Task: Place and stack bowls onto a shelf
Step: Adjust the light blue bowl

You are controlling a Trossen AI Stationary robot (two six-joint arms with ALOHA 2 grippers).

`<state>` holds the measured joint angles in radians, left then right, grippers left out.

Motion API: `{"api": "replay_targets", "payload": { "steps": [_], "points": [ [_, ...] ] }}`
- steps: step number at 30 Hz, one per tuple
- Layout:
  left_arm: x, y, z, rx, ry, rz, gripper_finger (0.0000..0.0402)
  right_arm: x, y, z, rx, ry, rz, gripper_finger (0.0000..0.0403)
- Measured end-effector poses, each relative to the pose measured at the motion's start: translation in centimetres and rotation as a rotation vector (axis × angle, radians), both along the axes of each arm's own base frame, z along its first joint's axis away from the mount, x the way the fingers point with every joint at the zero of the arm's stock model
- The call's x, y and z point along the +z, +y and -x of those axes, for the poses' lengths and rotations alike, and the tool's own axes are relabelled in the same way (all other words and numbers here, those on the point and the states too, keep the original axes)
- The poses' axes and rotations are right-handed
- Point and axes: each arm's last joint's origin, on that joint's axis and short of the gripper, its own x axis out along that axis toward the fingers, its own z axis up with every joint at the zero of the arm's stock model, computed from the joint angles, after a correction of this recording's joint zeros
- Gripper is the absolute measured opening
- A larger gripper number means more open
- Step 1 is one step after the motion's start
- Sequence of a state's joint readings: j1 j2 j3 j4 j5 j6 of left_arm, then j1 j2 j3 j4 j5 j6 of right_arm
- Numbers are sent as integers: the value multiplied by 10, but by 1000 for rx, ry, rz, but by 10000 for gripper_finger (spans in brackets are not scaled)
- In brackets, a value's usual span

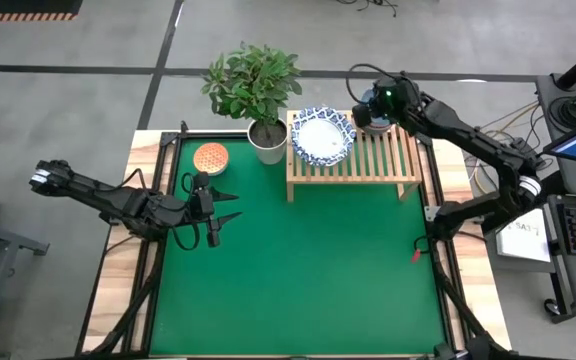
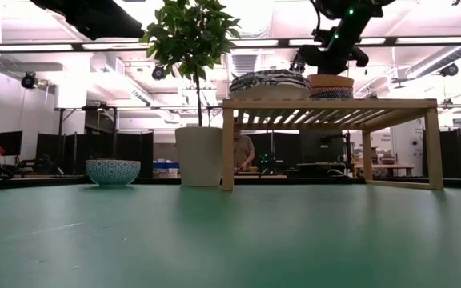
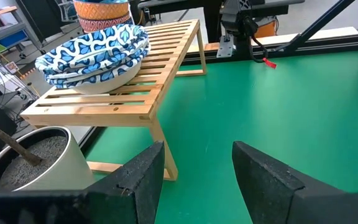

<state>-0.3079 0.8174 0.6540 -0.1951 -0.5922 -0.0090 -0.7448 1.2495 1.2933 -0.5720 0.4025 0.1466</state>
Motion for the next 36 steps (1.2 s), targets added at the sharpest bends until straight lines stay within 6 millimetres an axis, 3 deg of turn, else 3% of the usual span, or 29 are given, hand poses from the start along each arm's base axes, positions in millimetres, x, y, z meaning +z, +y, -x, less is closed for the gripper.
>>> {"api": "replay_targets", "payload": {
  "steps": [11, 18, 22, 27, 36],
  "points": [
    [0, 0, 0, 0, 0, 0, 173, 5, 10, 8, 10, 67, -178, 17],
    [0, 0, 0, 0, 0, 0, 173, 24, 28, 16, 36, -14, -125, 9],
    [0, 0, 0, 0, 0, 0, 173, 38, 33, 12, 85, -98, -10, 9],
    [0, 0, 0, 0, 0, 0, 173, 47, 18, -6, 132, -163, 149, 9],
    [-1, 0, 0, -1, 4, -4, 173, 19, -29, -30, 113, -27, 164, 9]
  ]
}}
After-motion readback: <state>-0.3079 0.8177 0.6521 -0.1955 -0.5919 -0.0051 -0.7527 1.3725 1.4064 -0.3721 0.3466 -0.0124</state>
